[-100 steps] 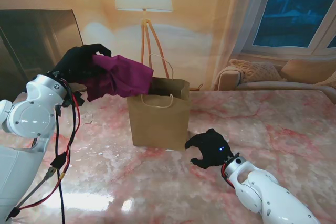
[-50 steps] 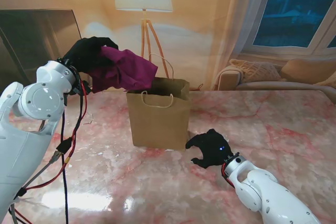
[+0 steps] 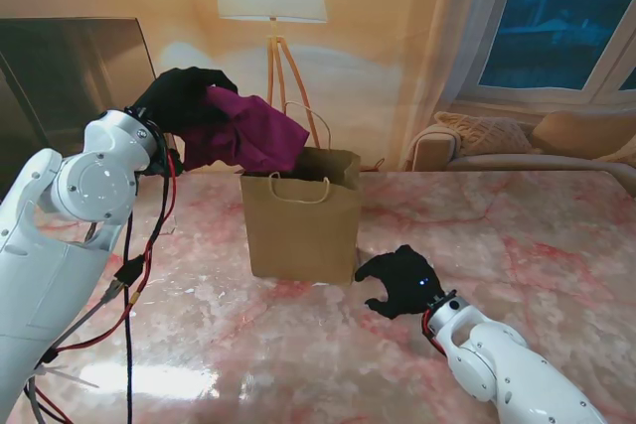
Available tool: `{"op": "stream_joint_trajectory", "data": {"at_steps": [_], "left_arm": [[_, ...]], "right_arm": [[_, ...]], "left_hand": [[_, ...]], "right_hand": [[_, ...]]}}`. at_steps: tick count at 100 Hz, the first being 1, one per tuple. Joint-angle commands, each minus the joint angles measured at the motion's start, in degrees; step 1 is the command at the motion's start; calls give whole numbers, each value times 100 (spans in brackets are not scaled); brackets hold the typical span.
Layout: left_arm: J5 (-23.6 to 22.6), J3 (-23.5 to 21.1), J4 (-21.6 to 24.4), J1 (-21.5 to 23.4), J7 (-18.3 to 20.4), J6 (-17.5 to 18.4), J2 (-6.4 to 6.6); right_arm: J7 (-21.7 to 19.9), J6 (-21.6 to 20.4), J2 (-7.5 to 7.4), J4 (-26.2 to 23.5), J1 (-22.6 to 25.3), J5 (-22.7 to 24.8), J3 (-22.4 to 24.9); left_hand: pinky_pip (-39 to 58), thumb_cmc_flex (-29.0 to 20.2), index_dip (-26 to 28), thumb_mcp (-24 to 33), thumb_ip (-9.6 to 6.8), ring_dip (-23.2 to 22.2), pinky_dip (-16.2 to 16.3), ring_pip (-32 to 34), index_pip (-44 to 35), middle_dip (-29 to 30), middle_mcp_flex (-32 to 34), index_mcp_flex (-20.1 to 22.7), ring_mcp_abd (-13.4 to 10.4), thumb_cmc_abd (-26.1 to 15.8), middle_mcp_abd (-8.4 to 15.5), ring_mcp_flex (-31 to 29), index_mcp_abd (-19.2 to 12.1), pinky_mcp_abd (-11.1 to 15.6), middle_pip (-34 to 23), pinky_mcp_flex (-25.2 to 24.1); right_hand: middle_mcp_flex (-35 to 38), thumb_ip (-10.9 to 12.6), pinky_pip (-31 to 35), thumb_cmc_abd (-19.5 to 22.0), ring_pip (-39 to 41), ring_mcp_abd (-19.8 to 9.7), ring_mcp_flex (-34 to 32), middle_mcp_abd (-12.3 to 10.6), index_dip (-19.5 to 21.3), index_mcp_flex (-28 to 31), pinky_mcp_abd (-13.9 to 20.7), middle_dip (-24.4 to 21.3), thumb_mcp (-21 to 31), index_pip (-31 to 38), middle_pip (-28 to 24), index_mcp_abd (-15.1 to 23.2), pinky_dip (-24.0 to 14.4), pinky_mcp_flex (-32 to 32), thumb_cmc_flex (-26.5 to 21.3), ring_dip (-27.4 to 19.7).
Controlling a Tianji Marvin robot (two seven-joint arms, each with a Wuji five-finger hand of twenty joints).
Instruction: Fold the socks and the shorts into the kraft paper bag
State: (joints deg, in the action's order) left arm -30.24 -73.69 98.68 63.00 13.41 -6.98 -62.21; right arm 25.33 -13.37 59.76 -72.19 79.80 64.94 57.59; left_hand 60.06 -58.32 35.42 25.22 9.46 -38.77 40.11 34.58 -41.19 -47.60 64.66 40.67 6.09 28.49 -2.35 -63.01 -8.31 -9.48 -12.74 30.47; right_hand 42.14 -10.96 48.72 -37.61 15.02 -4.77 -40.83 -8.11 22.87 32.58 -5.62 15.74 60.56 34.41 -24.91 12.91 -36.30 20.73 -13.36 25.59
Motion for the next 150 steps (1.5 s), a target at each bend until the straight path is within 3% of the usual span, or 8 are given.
{"op": "stream_joint_trajectory", "data": {"at_steps": [1, 29, 62, 84, 94, 108, 122, 150], "left_arm": [[-44, 65, 71, -132, 46, -4, -15], [-473, 373, 2, -305, 53, 196, -1], [-1113, 722, -123, -463, 317, 510, 79], [-1416, 1099, -412, -726, 73, 545, 32], [-1409, 1252, -522, -845, -6, 393, 0], [-1125, 1304, -551, -903, -95, 143, -55], [-1099, 1236, -435, -894, -48, 35, -51], [-939, 972, -145, -768, 99, -244, -30]], "right_arm": [[50, 13, 34, 46, 13, -15, -31], [144, -25, 50, 175, -17, -88, -50], [225, -41, 64, 279, -44, -144, -65], [252, -49, 72, 317, -60, -175, -80], [259, -63, 75, 328, -58, -187, -68], [294, -64, 83, 370, -55, -214, -51], [322, -70, 83, 434, -77, -227, -64], [366, -59, 86, 478, -100, -235, -70]], "left_hand": [[-7, -308, -198, 243, -408, 24, -8, -19, -338, 96, 350, 430, -86, -318, -44, -291, -264, 141, -21, 82], [100, 105, -1067, 633, -389, 174, -79, 93, -360, 499, 641, 837, -201, 152, -151, -552, -91, 228, -8, 365], [186, 223, -1345, 825, -349, 166, -71, 203, -399, 545, 695, 1044, -173, 294, -174, -597, -145, 154, -12, 398], [359, 290, -1431, 880, -319, 105, -22, 355, -420, 581, 743, 1037, -229, 278, -132, -704, -105, 110, -22, 530], [480, 319, -1410, 815, -270, 53, 0, 464, -419, 601, 692, 942, -212, 94, -170, -703, -19, 25, -139, 504], [537, 51, -839, 290, -326, -45, -6, 564, -384, 627, 481, 613, -179, -352, -214, -640, 77, -4, -479, 395], [539, -13, -610, 83, -321, -102, 21, 585, -367, 540, 421, 415, -209, -605, -162, -596, 49, 11, -576, 351], [447, -415, -366, -813, -469, -181, 104, 520, -105, 799, 341, 236, -158, -1082, -130, -515, 211, -10, -738, 226]], "right_hand": [[-173, 247, 142, 100, 0, 62, 102, 112, 72, 58, -113, -58, -71, -141, 18, 80, -108, -118, -2, 67], [-176, 260, 138, 149, -2, 78, 109, 116, 76, 56, -120, -62, -104, -139, 26, 96, -115, -130, 22, 68], [-174, 273, 135, 184, -5, 71, 113, 117, 74, 37, -125, -65, -131, -158, 32, 119, -125, -139, 37, 71], [-176, 283, 131, 248, -13, 71, 126, 120, 82, 37, -134, -67, -148, -154, 37, 141, -134, -152, 56, 72], [-188, 295, 127, 340, -12, 77, 130, 126, 82, 31, -136, -68, -173, -162, 42, 142, -139, -165, 94, 74], [-185, 317, 128, 385, -10, 66, 136, 126, 86, 35, -142, -67, -178, -165, 39, 159, -148, -179, 87, 78], [-193, 325, 143, 391, 3, 78, 138, 126, 92, 44, -143, -68, -178, -162, 42, 181, -164, -174, 83, 92], [-209, 327, 144, 384, 5, 90, 159, 123, 103, 48, -154, -69, -163, -154, 46, 209, -180, -193, 68, 103]]}}
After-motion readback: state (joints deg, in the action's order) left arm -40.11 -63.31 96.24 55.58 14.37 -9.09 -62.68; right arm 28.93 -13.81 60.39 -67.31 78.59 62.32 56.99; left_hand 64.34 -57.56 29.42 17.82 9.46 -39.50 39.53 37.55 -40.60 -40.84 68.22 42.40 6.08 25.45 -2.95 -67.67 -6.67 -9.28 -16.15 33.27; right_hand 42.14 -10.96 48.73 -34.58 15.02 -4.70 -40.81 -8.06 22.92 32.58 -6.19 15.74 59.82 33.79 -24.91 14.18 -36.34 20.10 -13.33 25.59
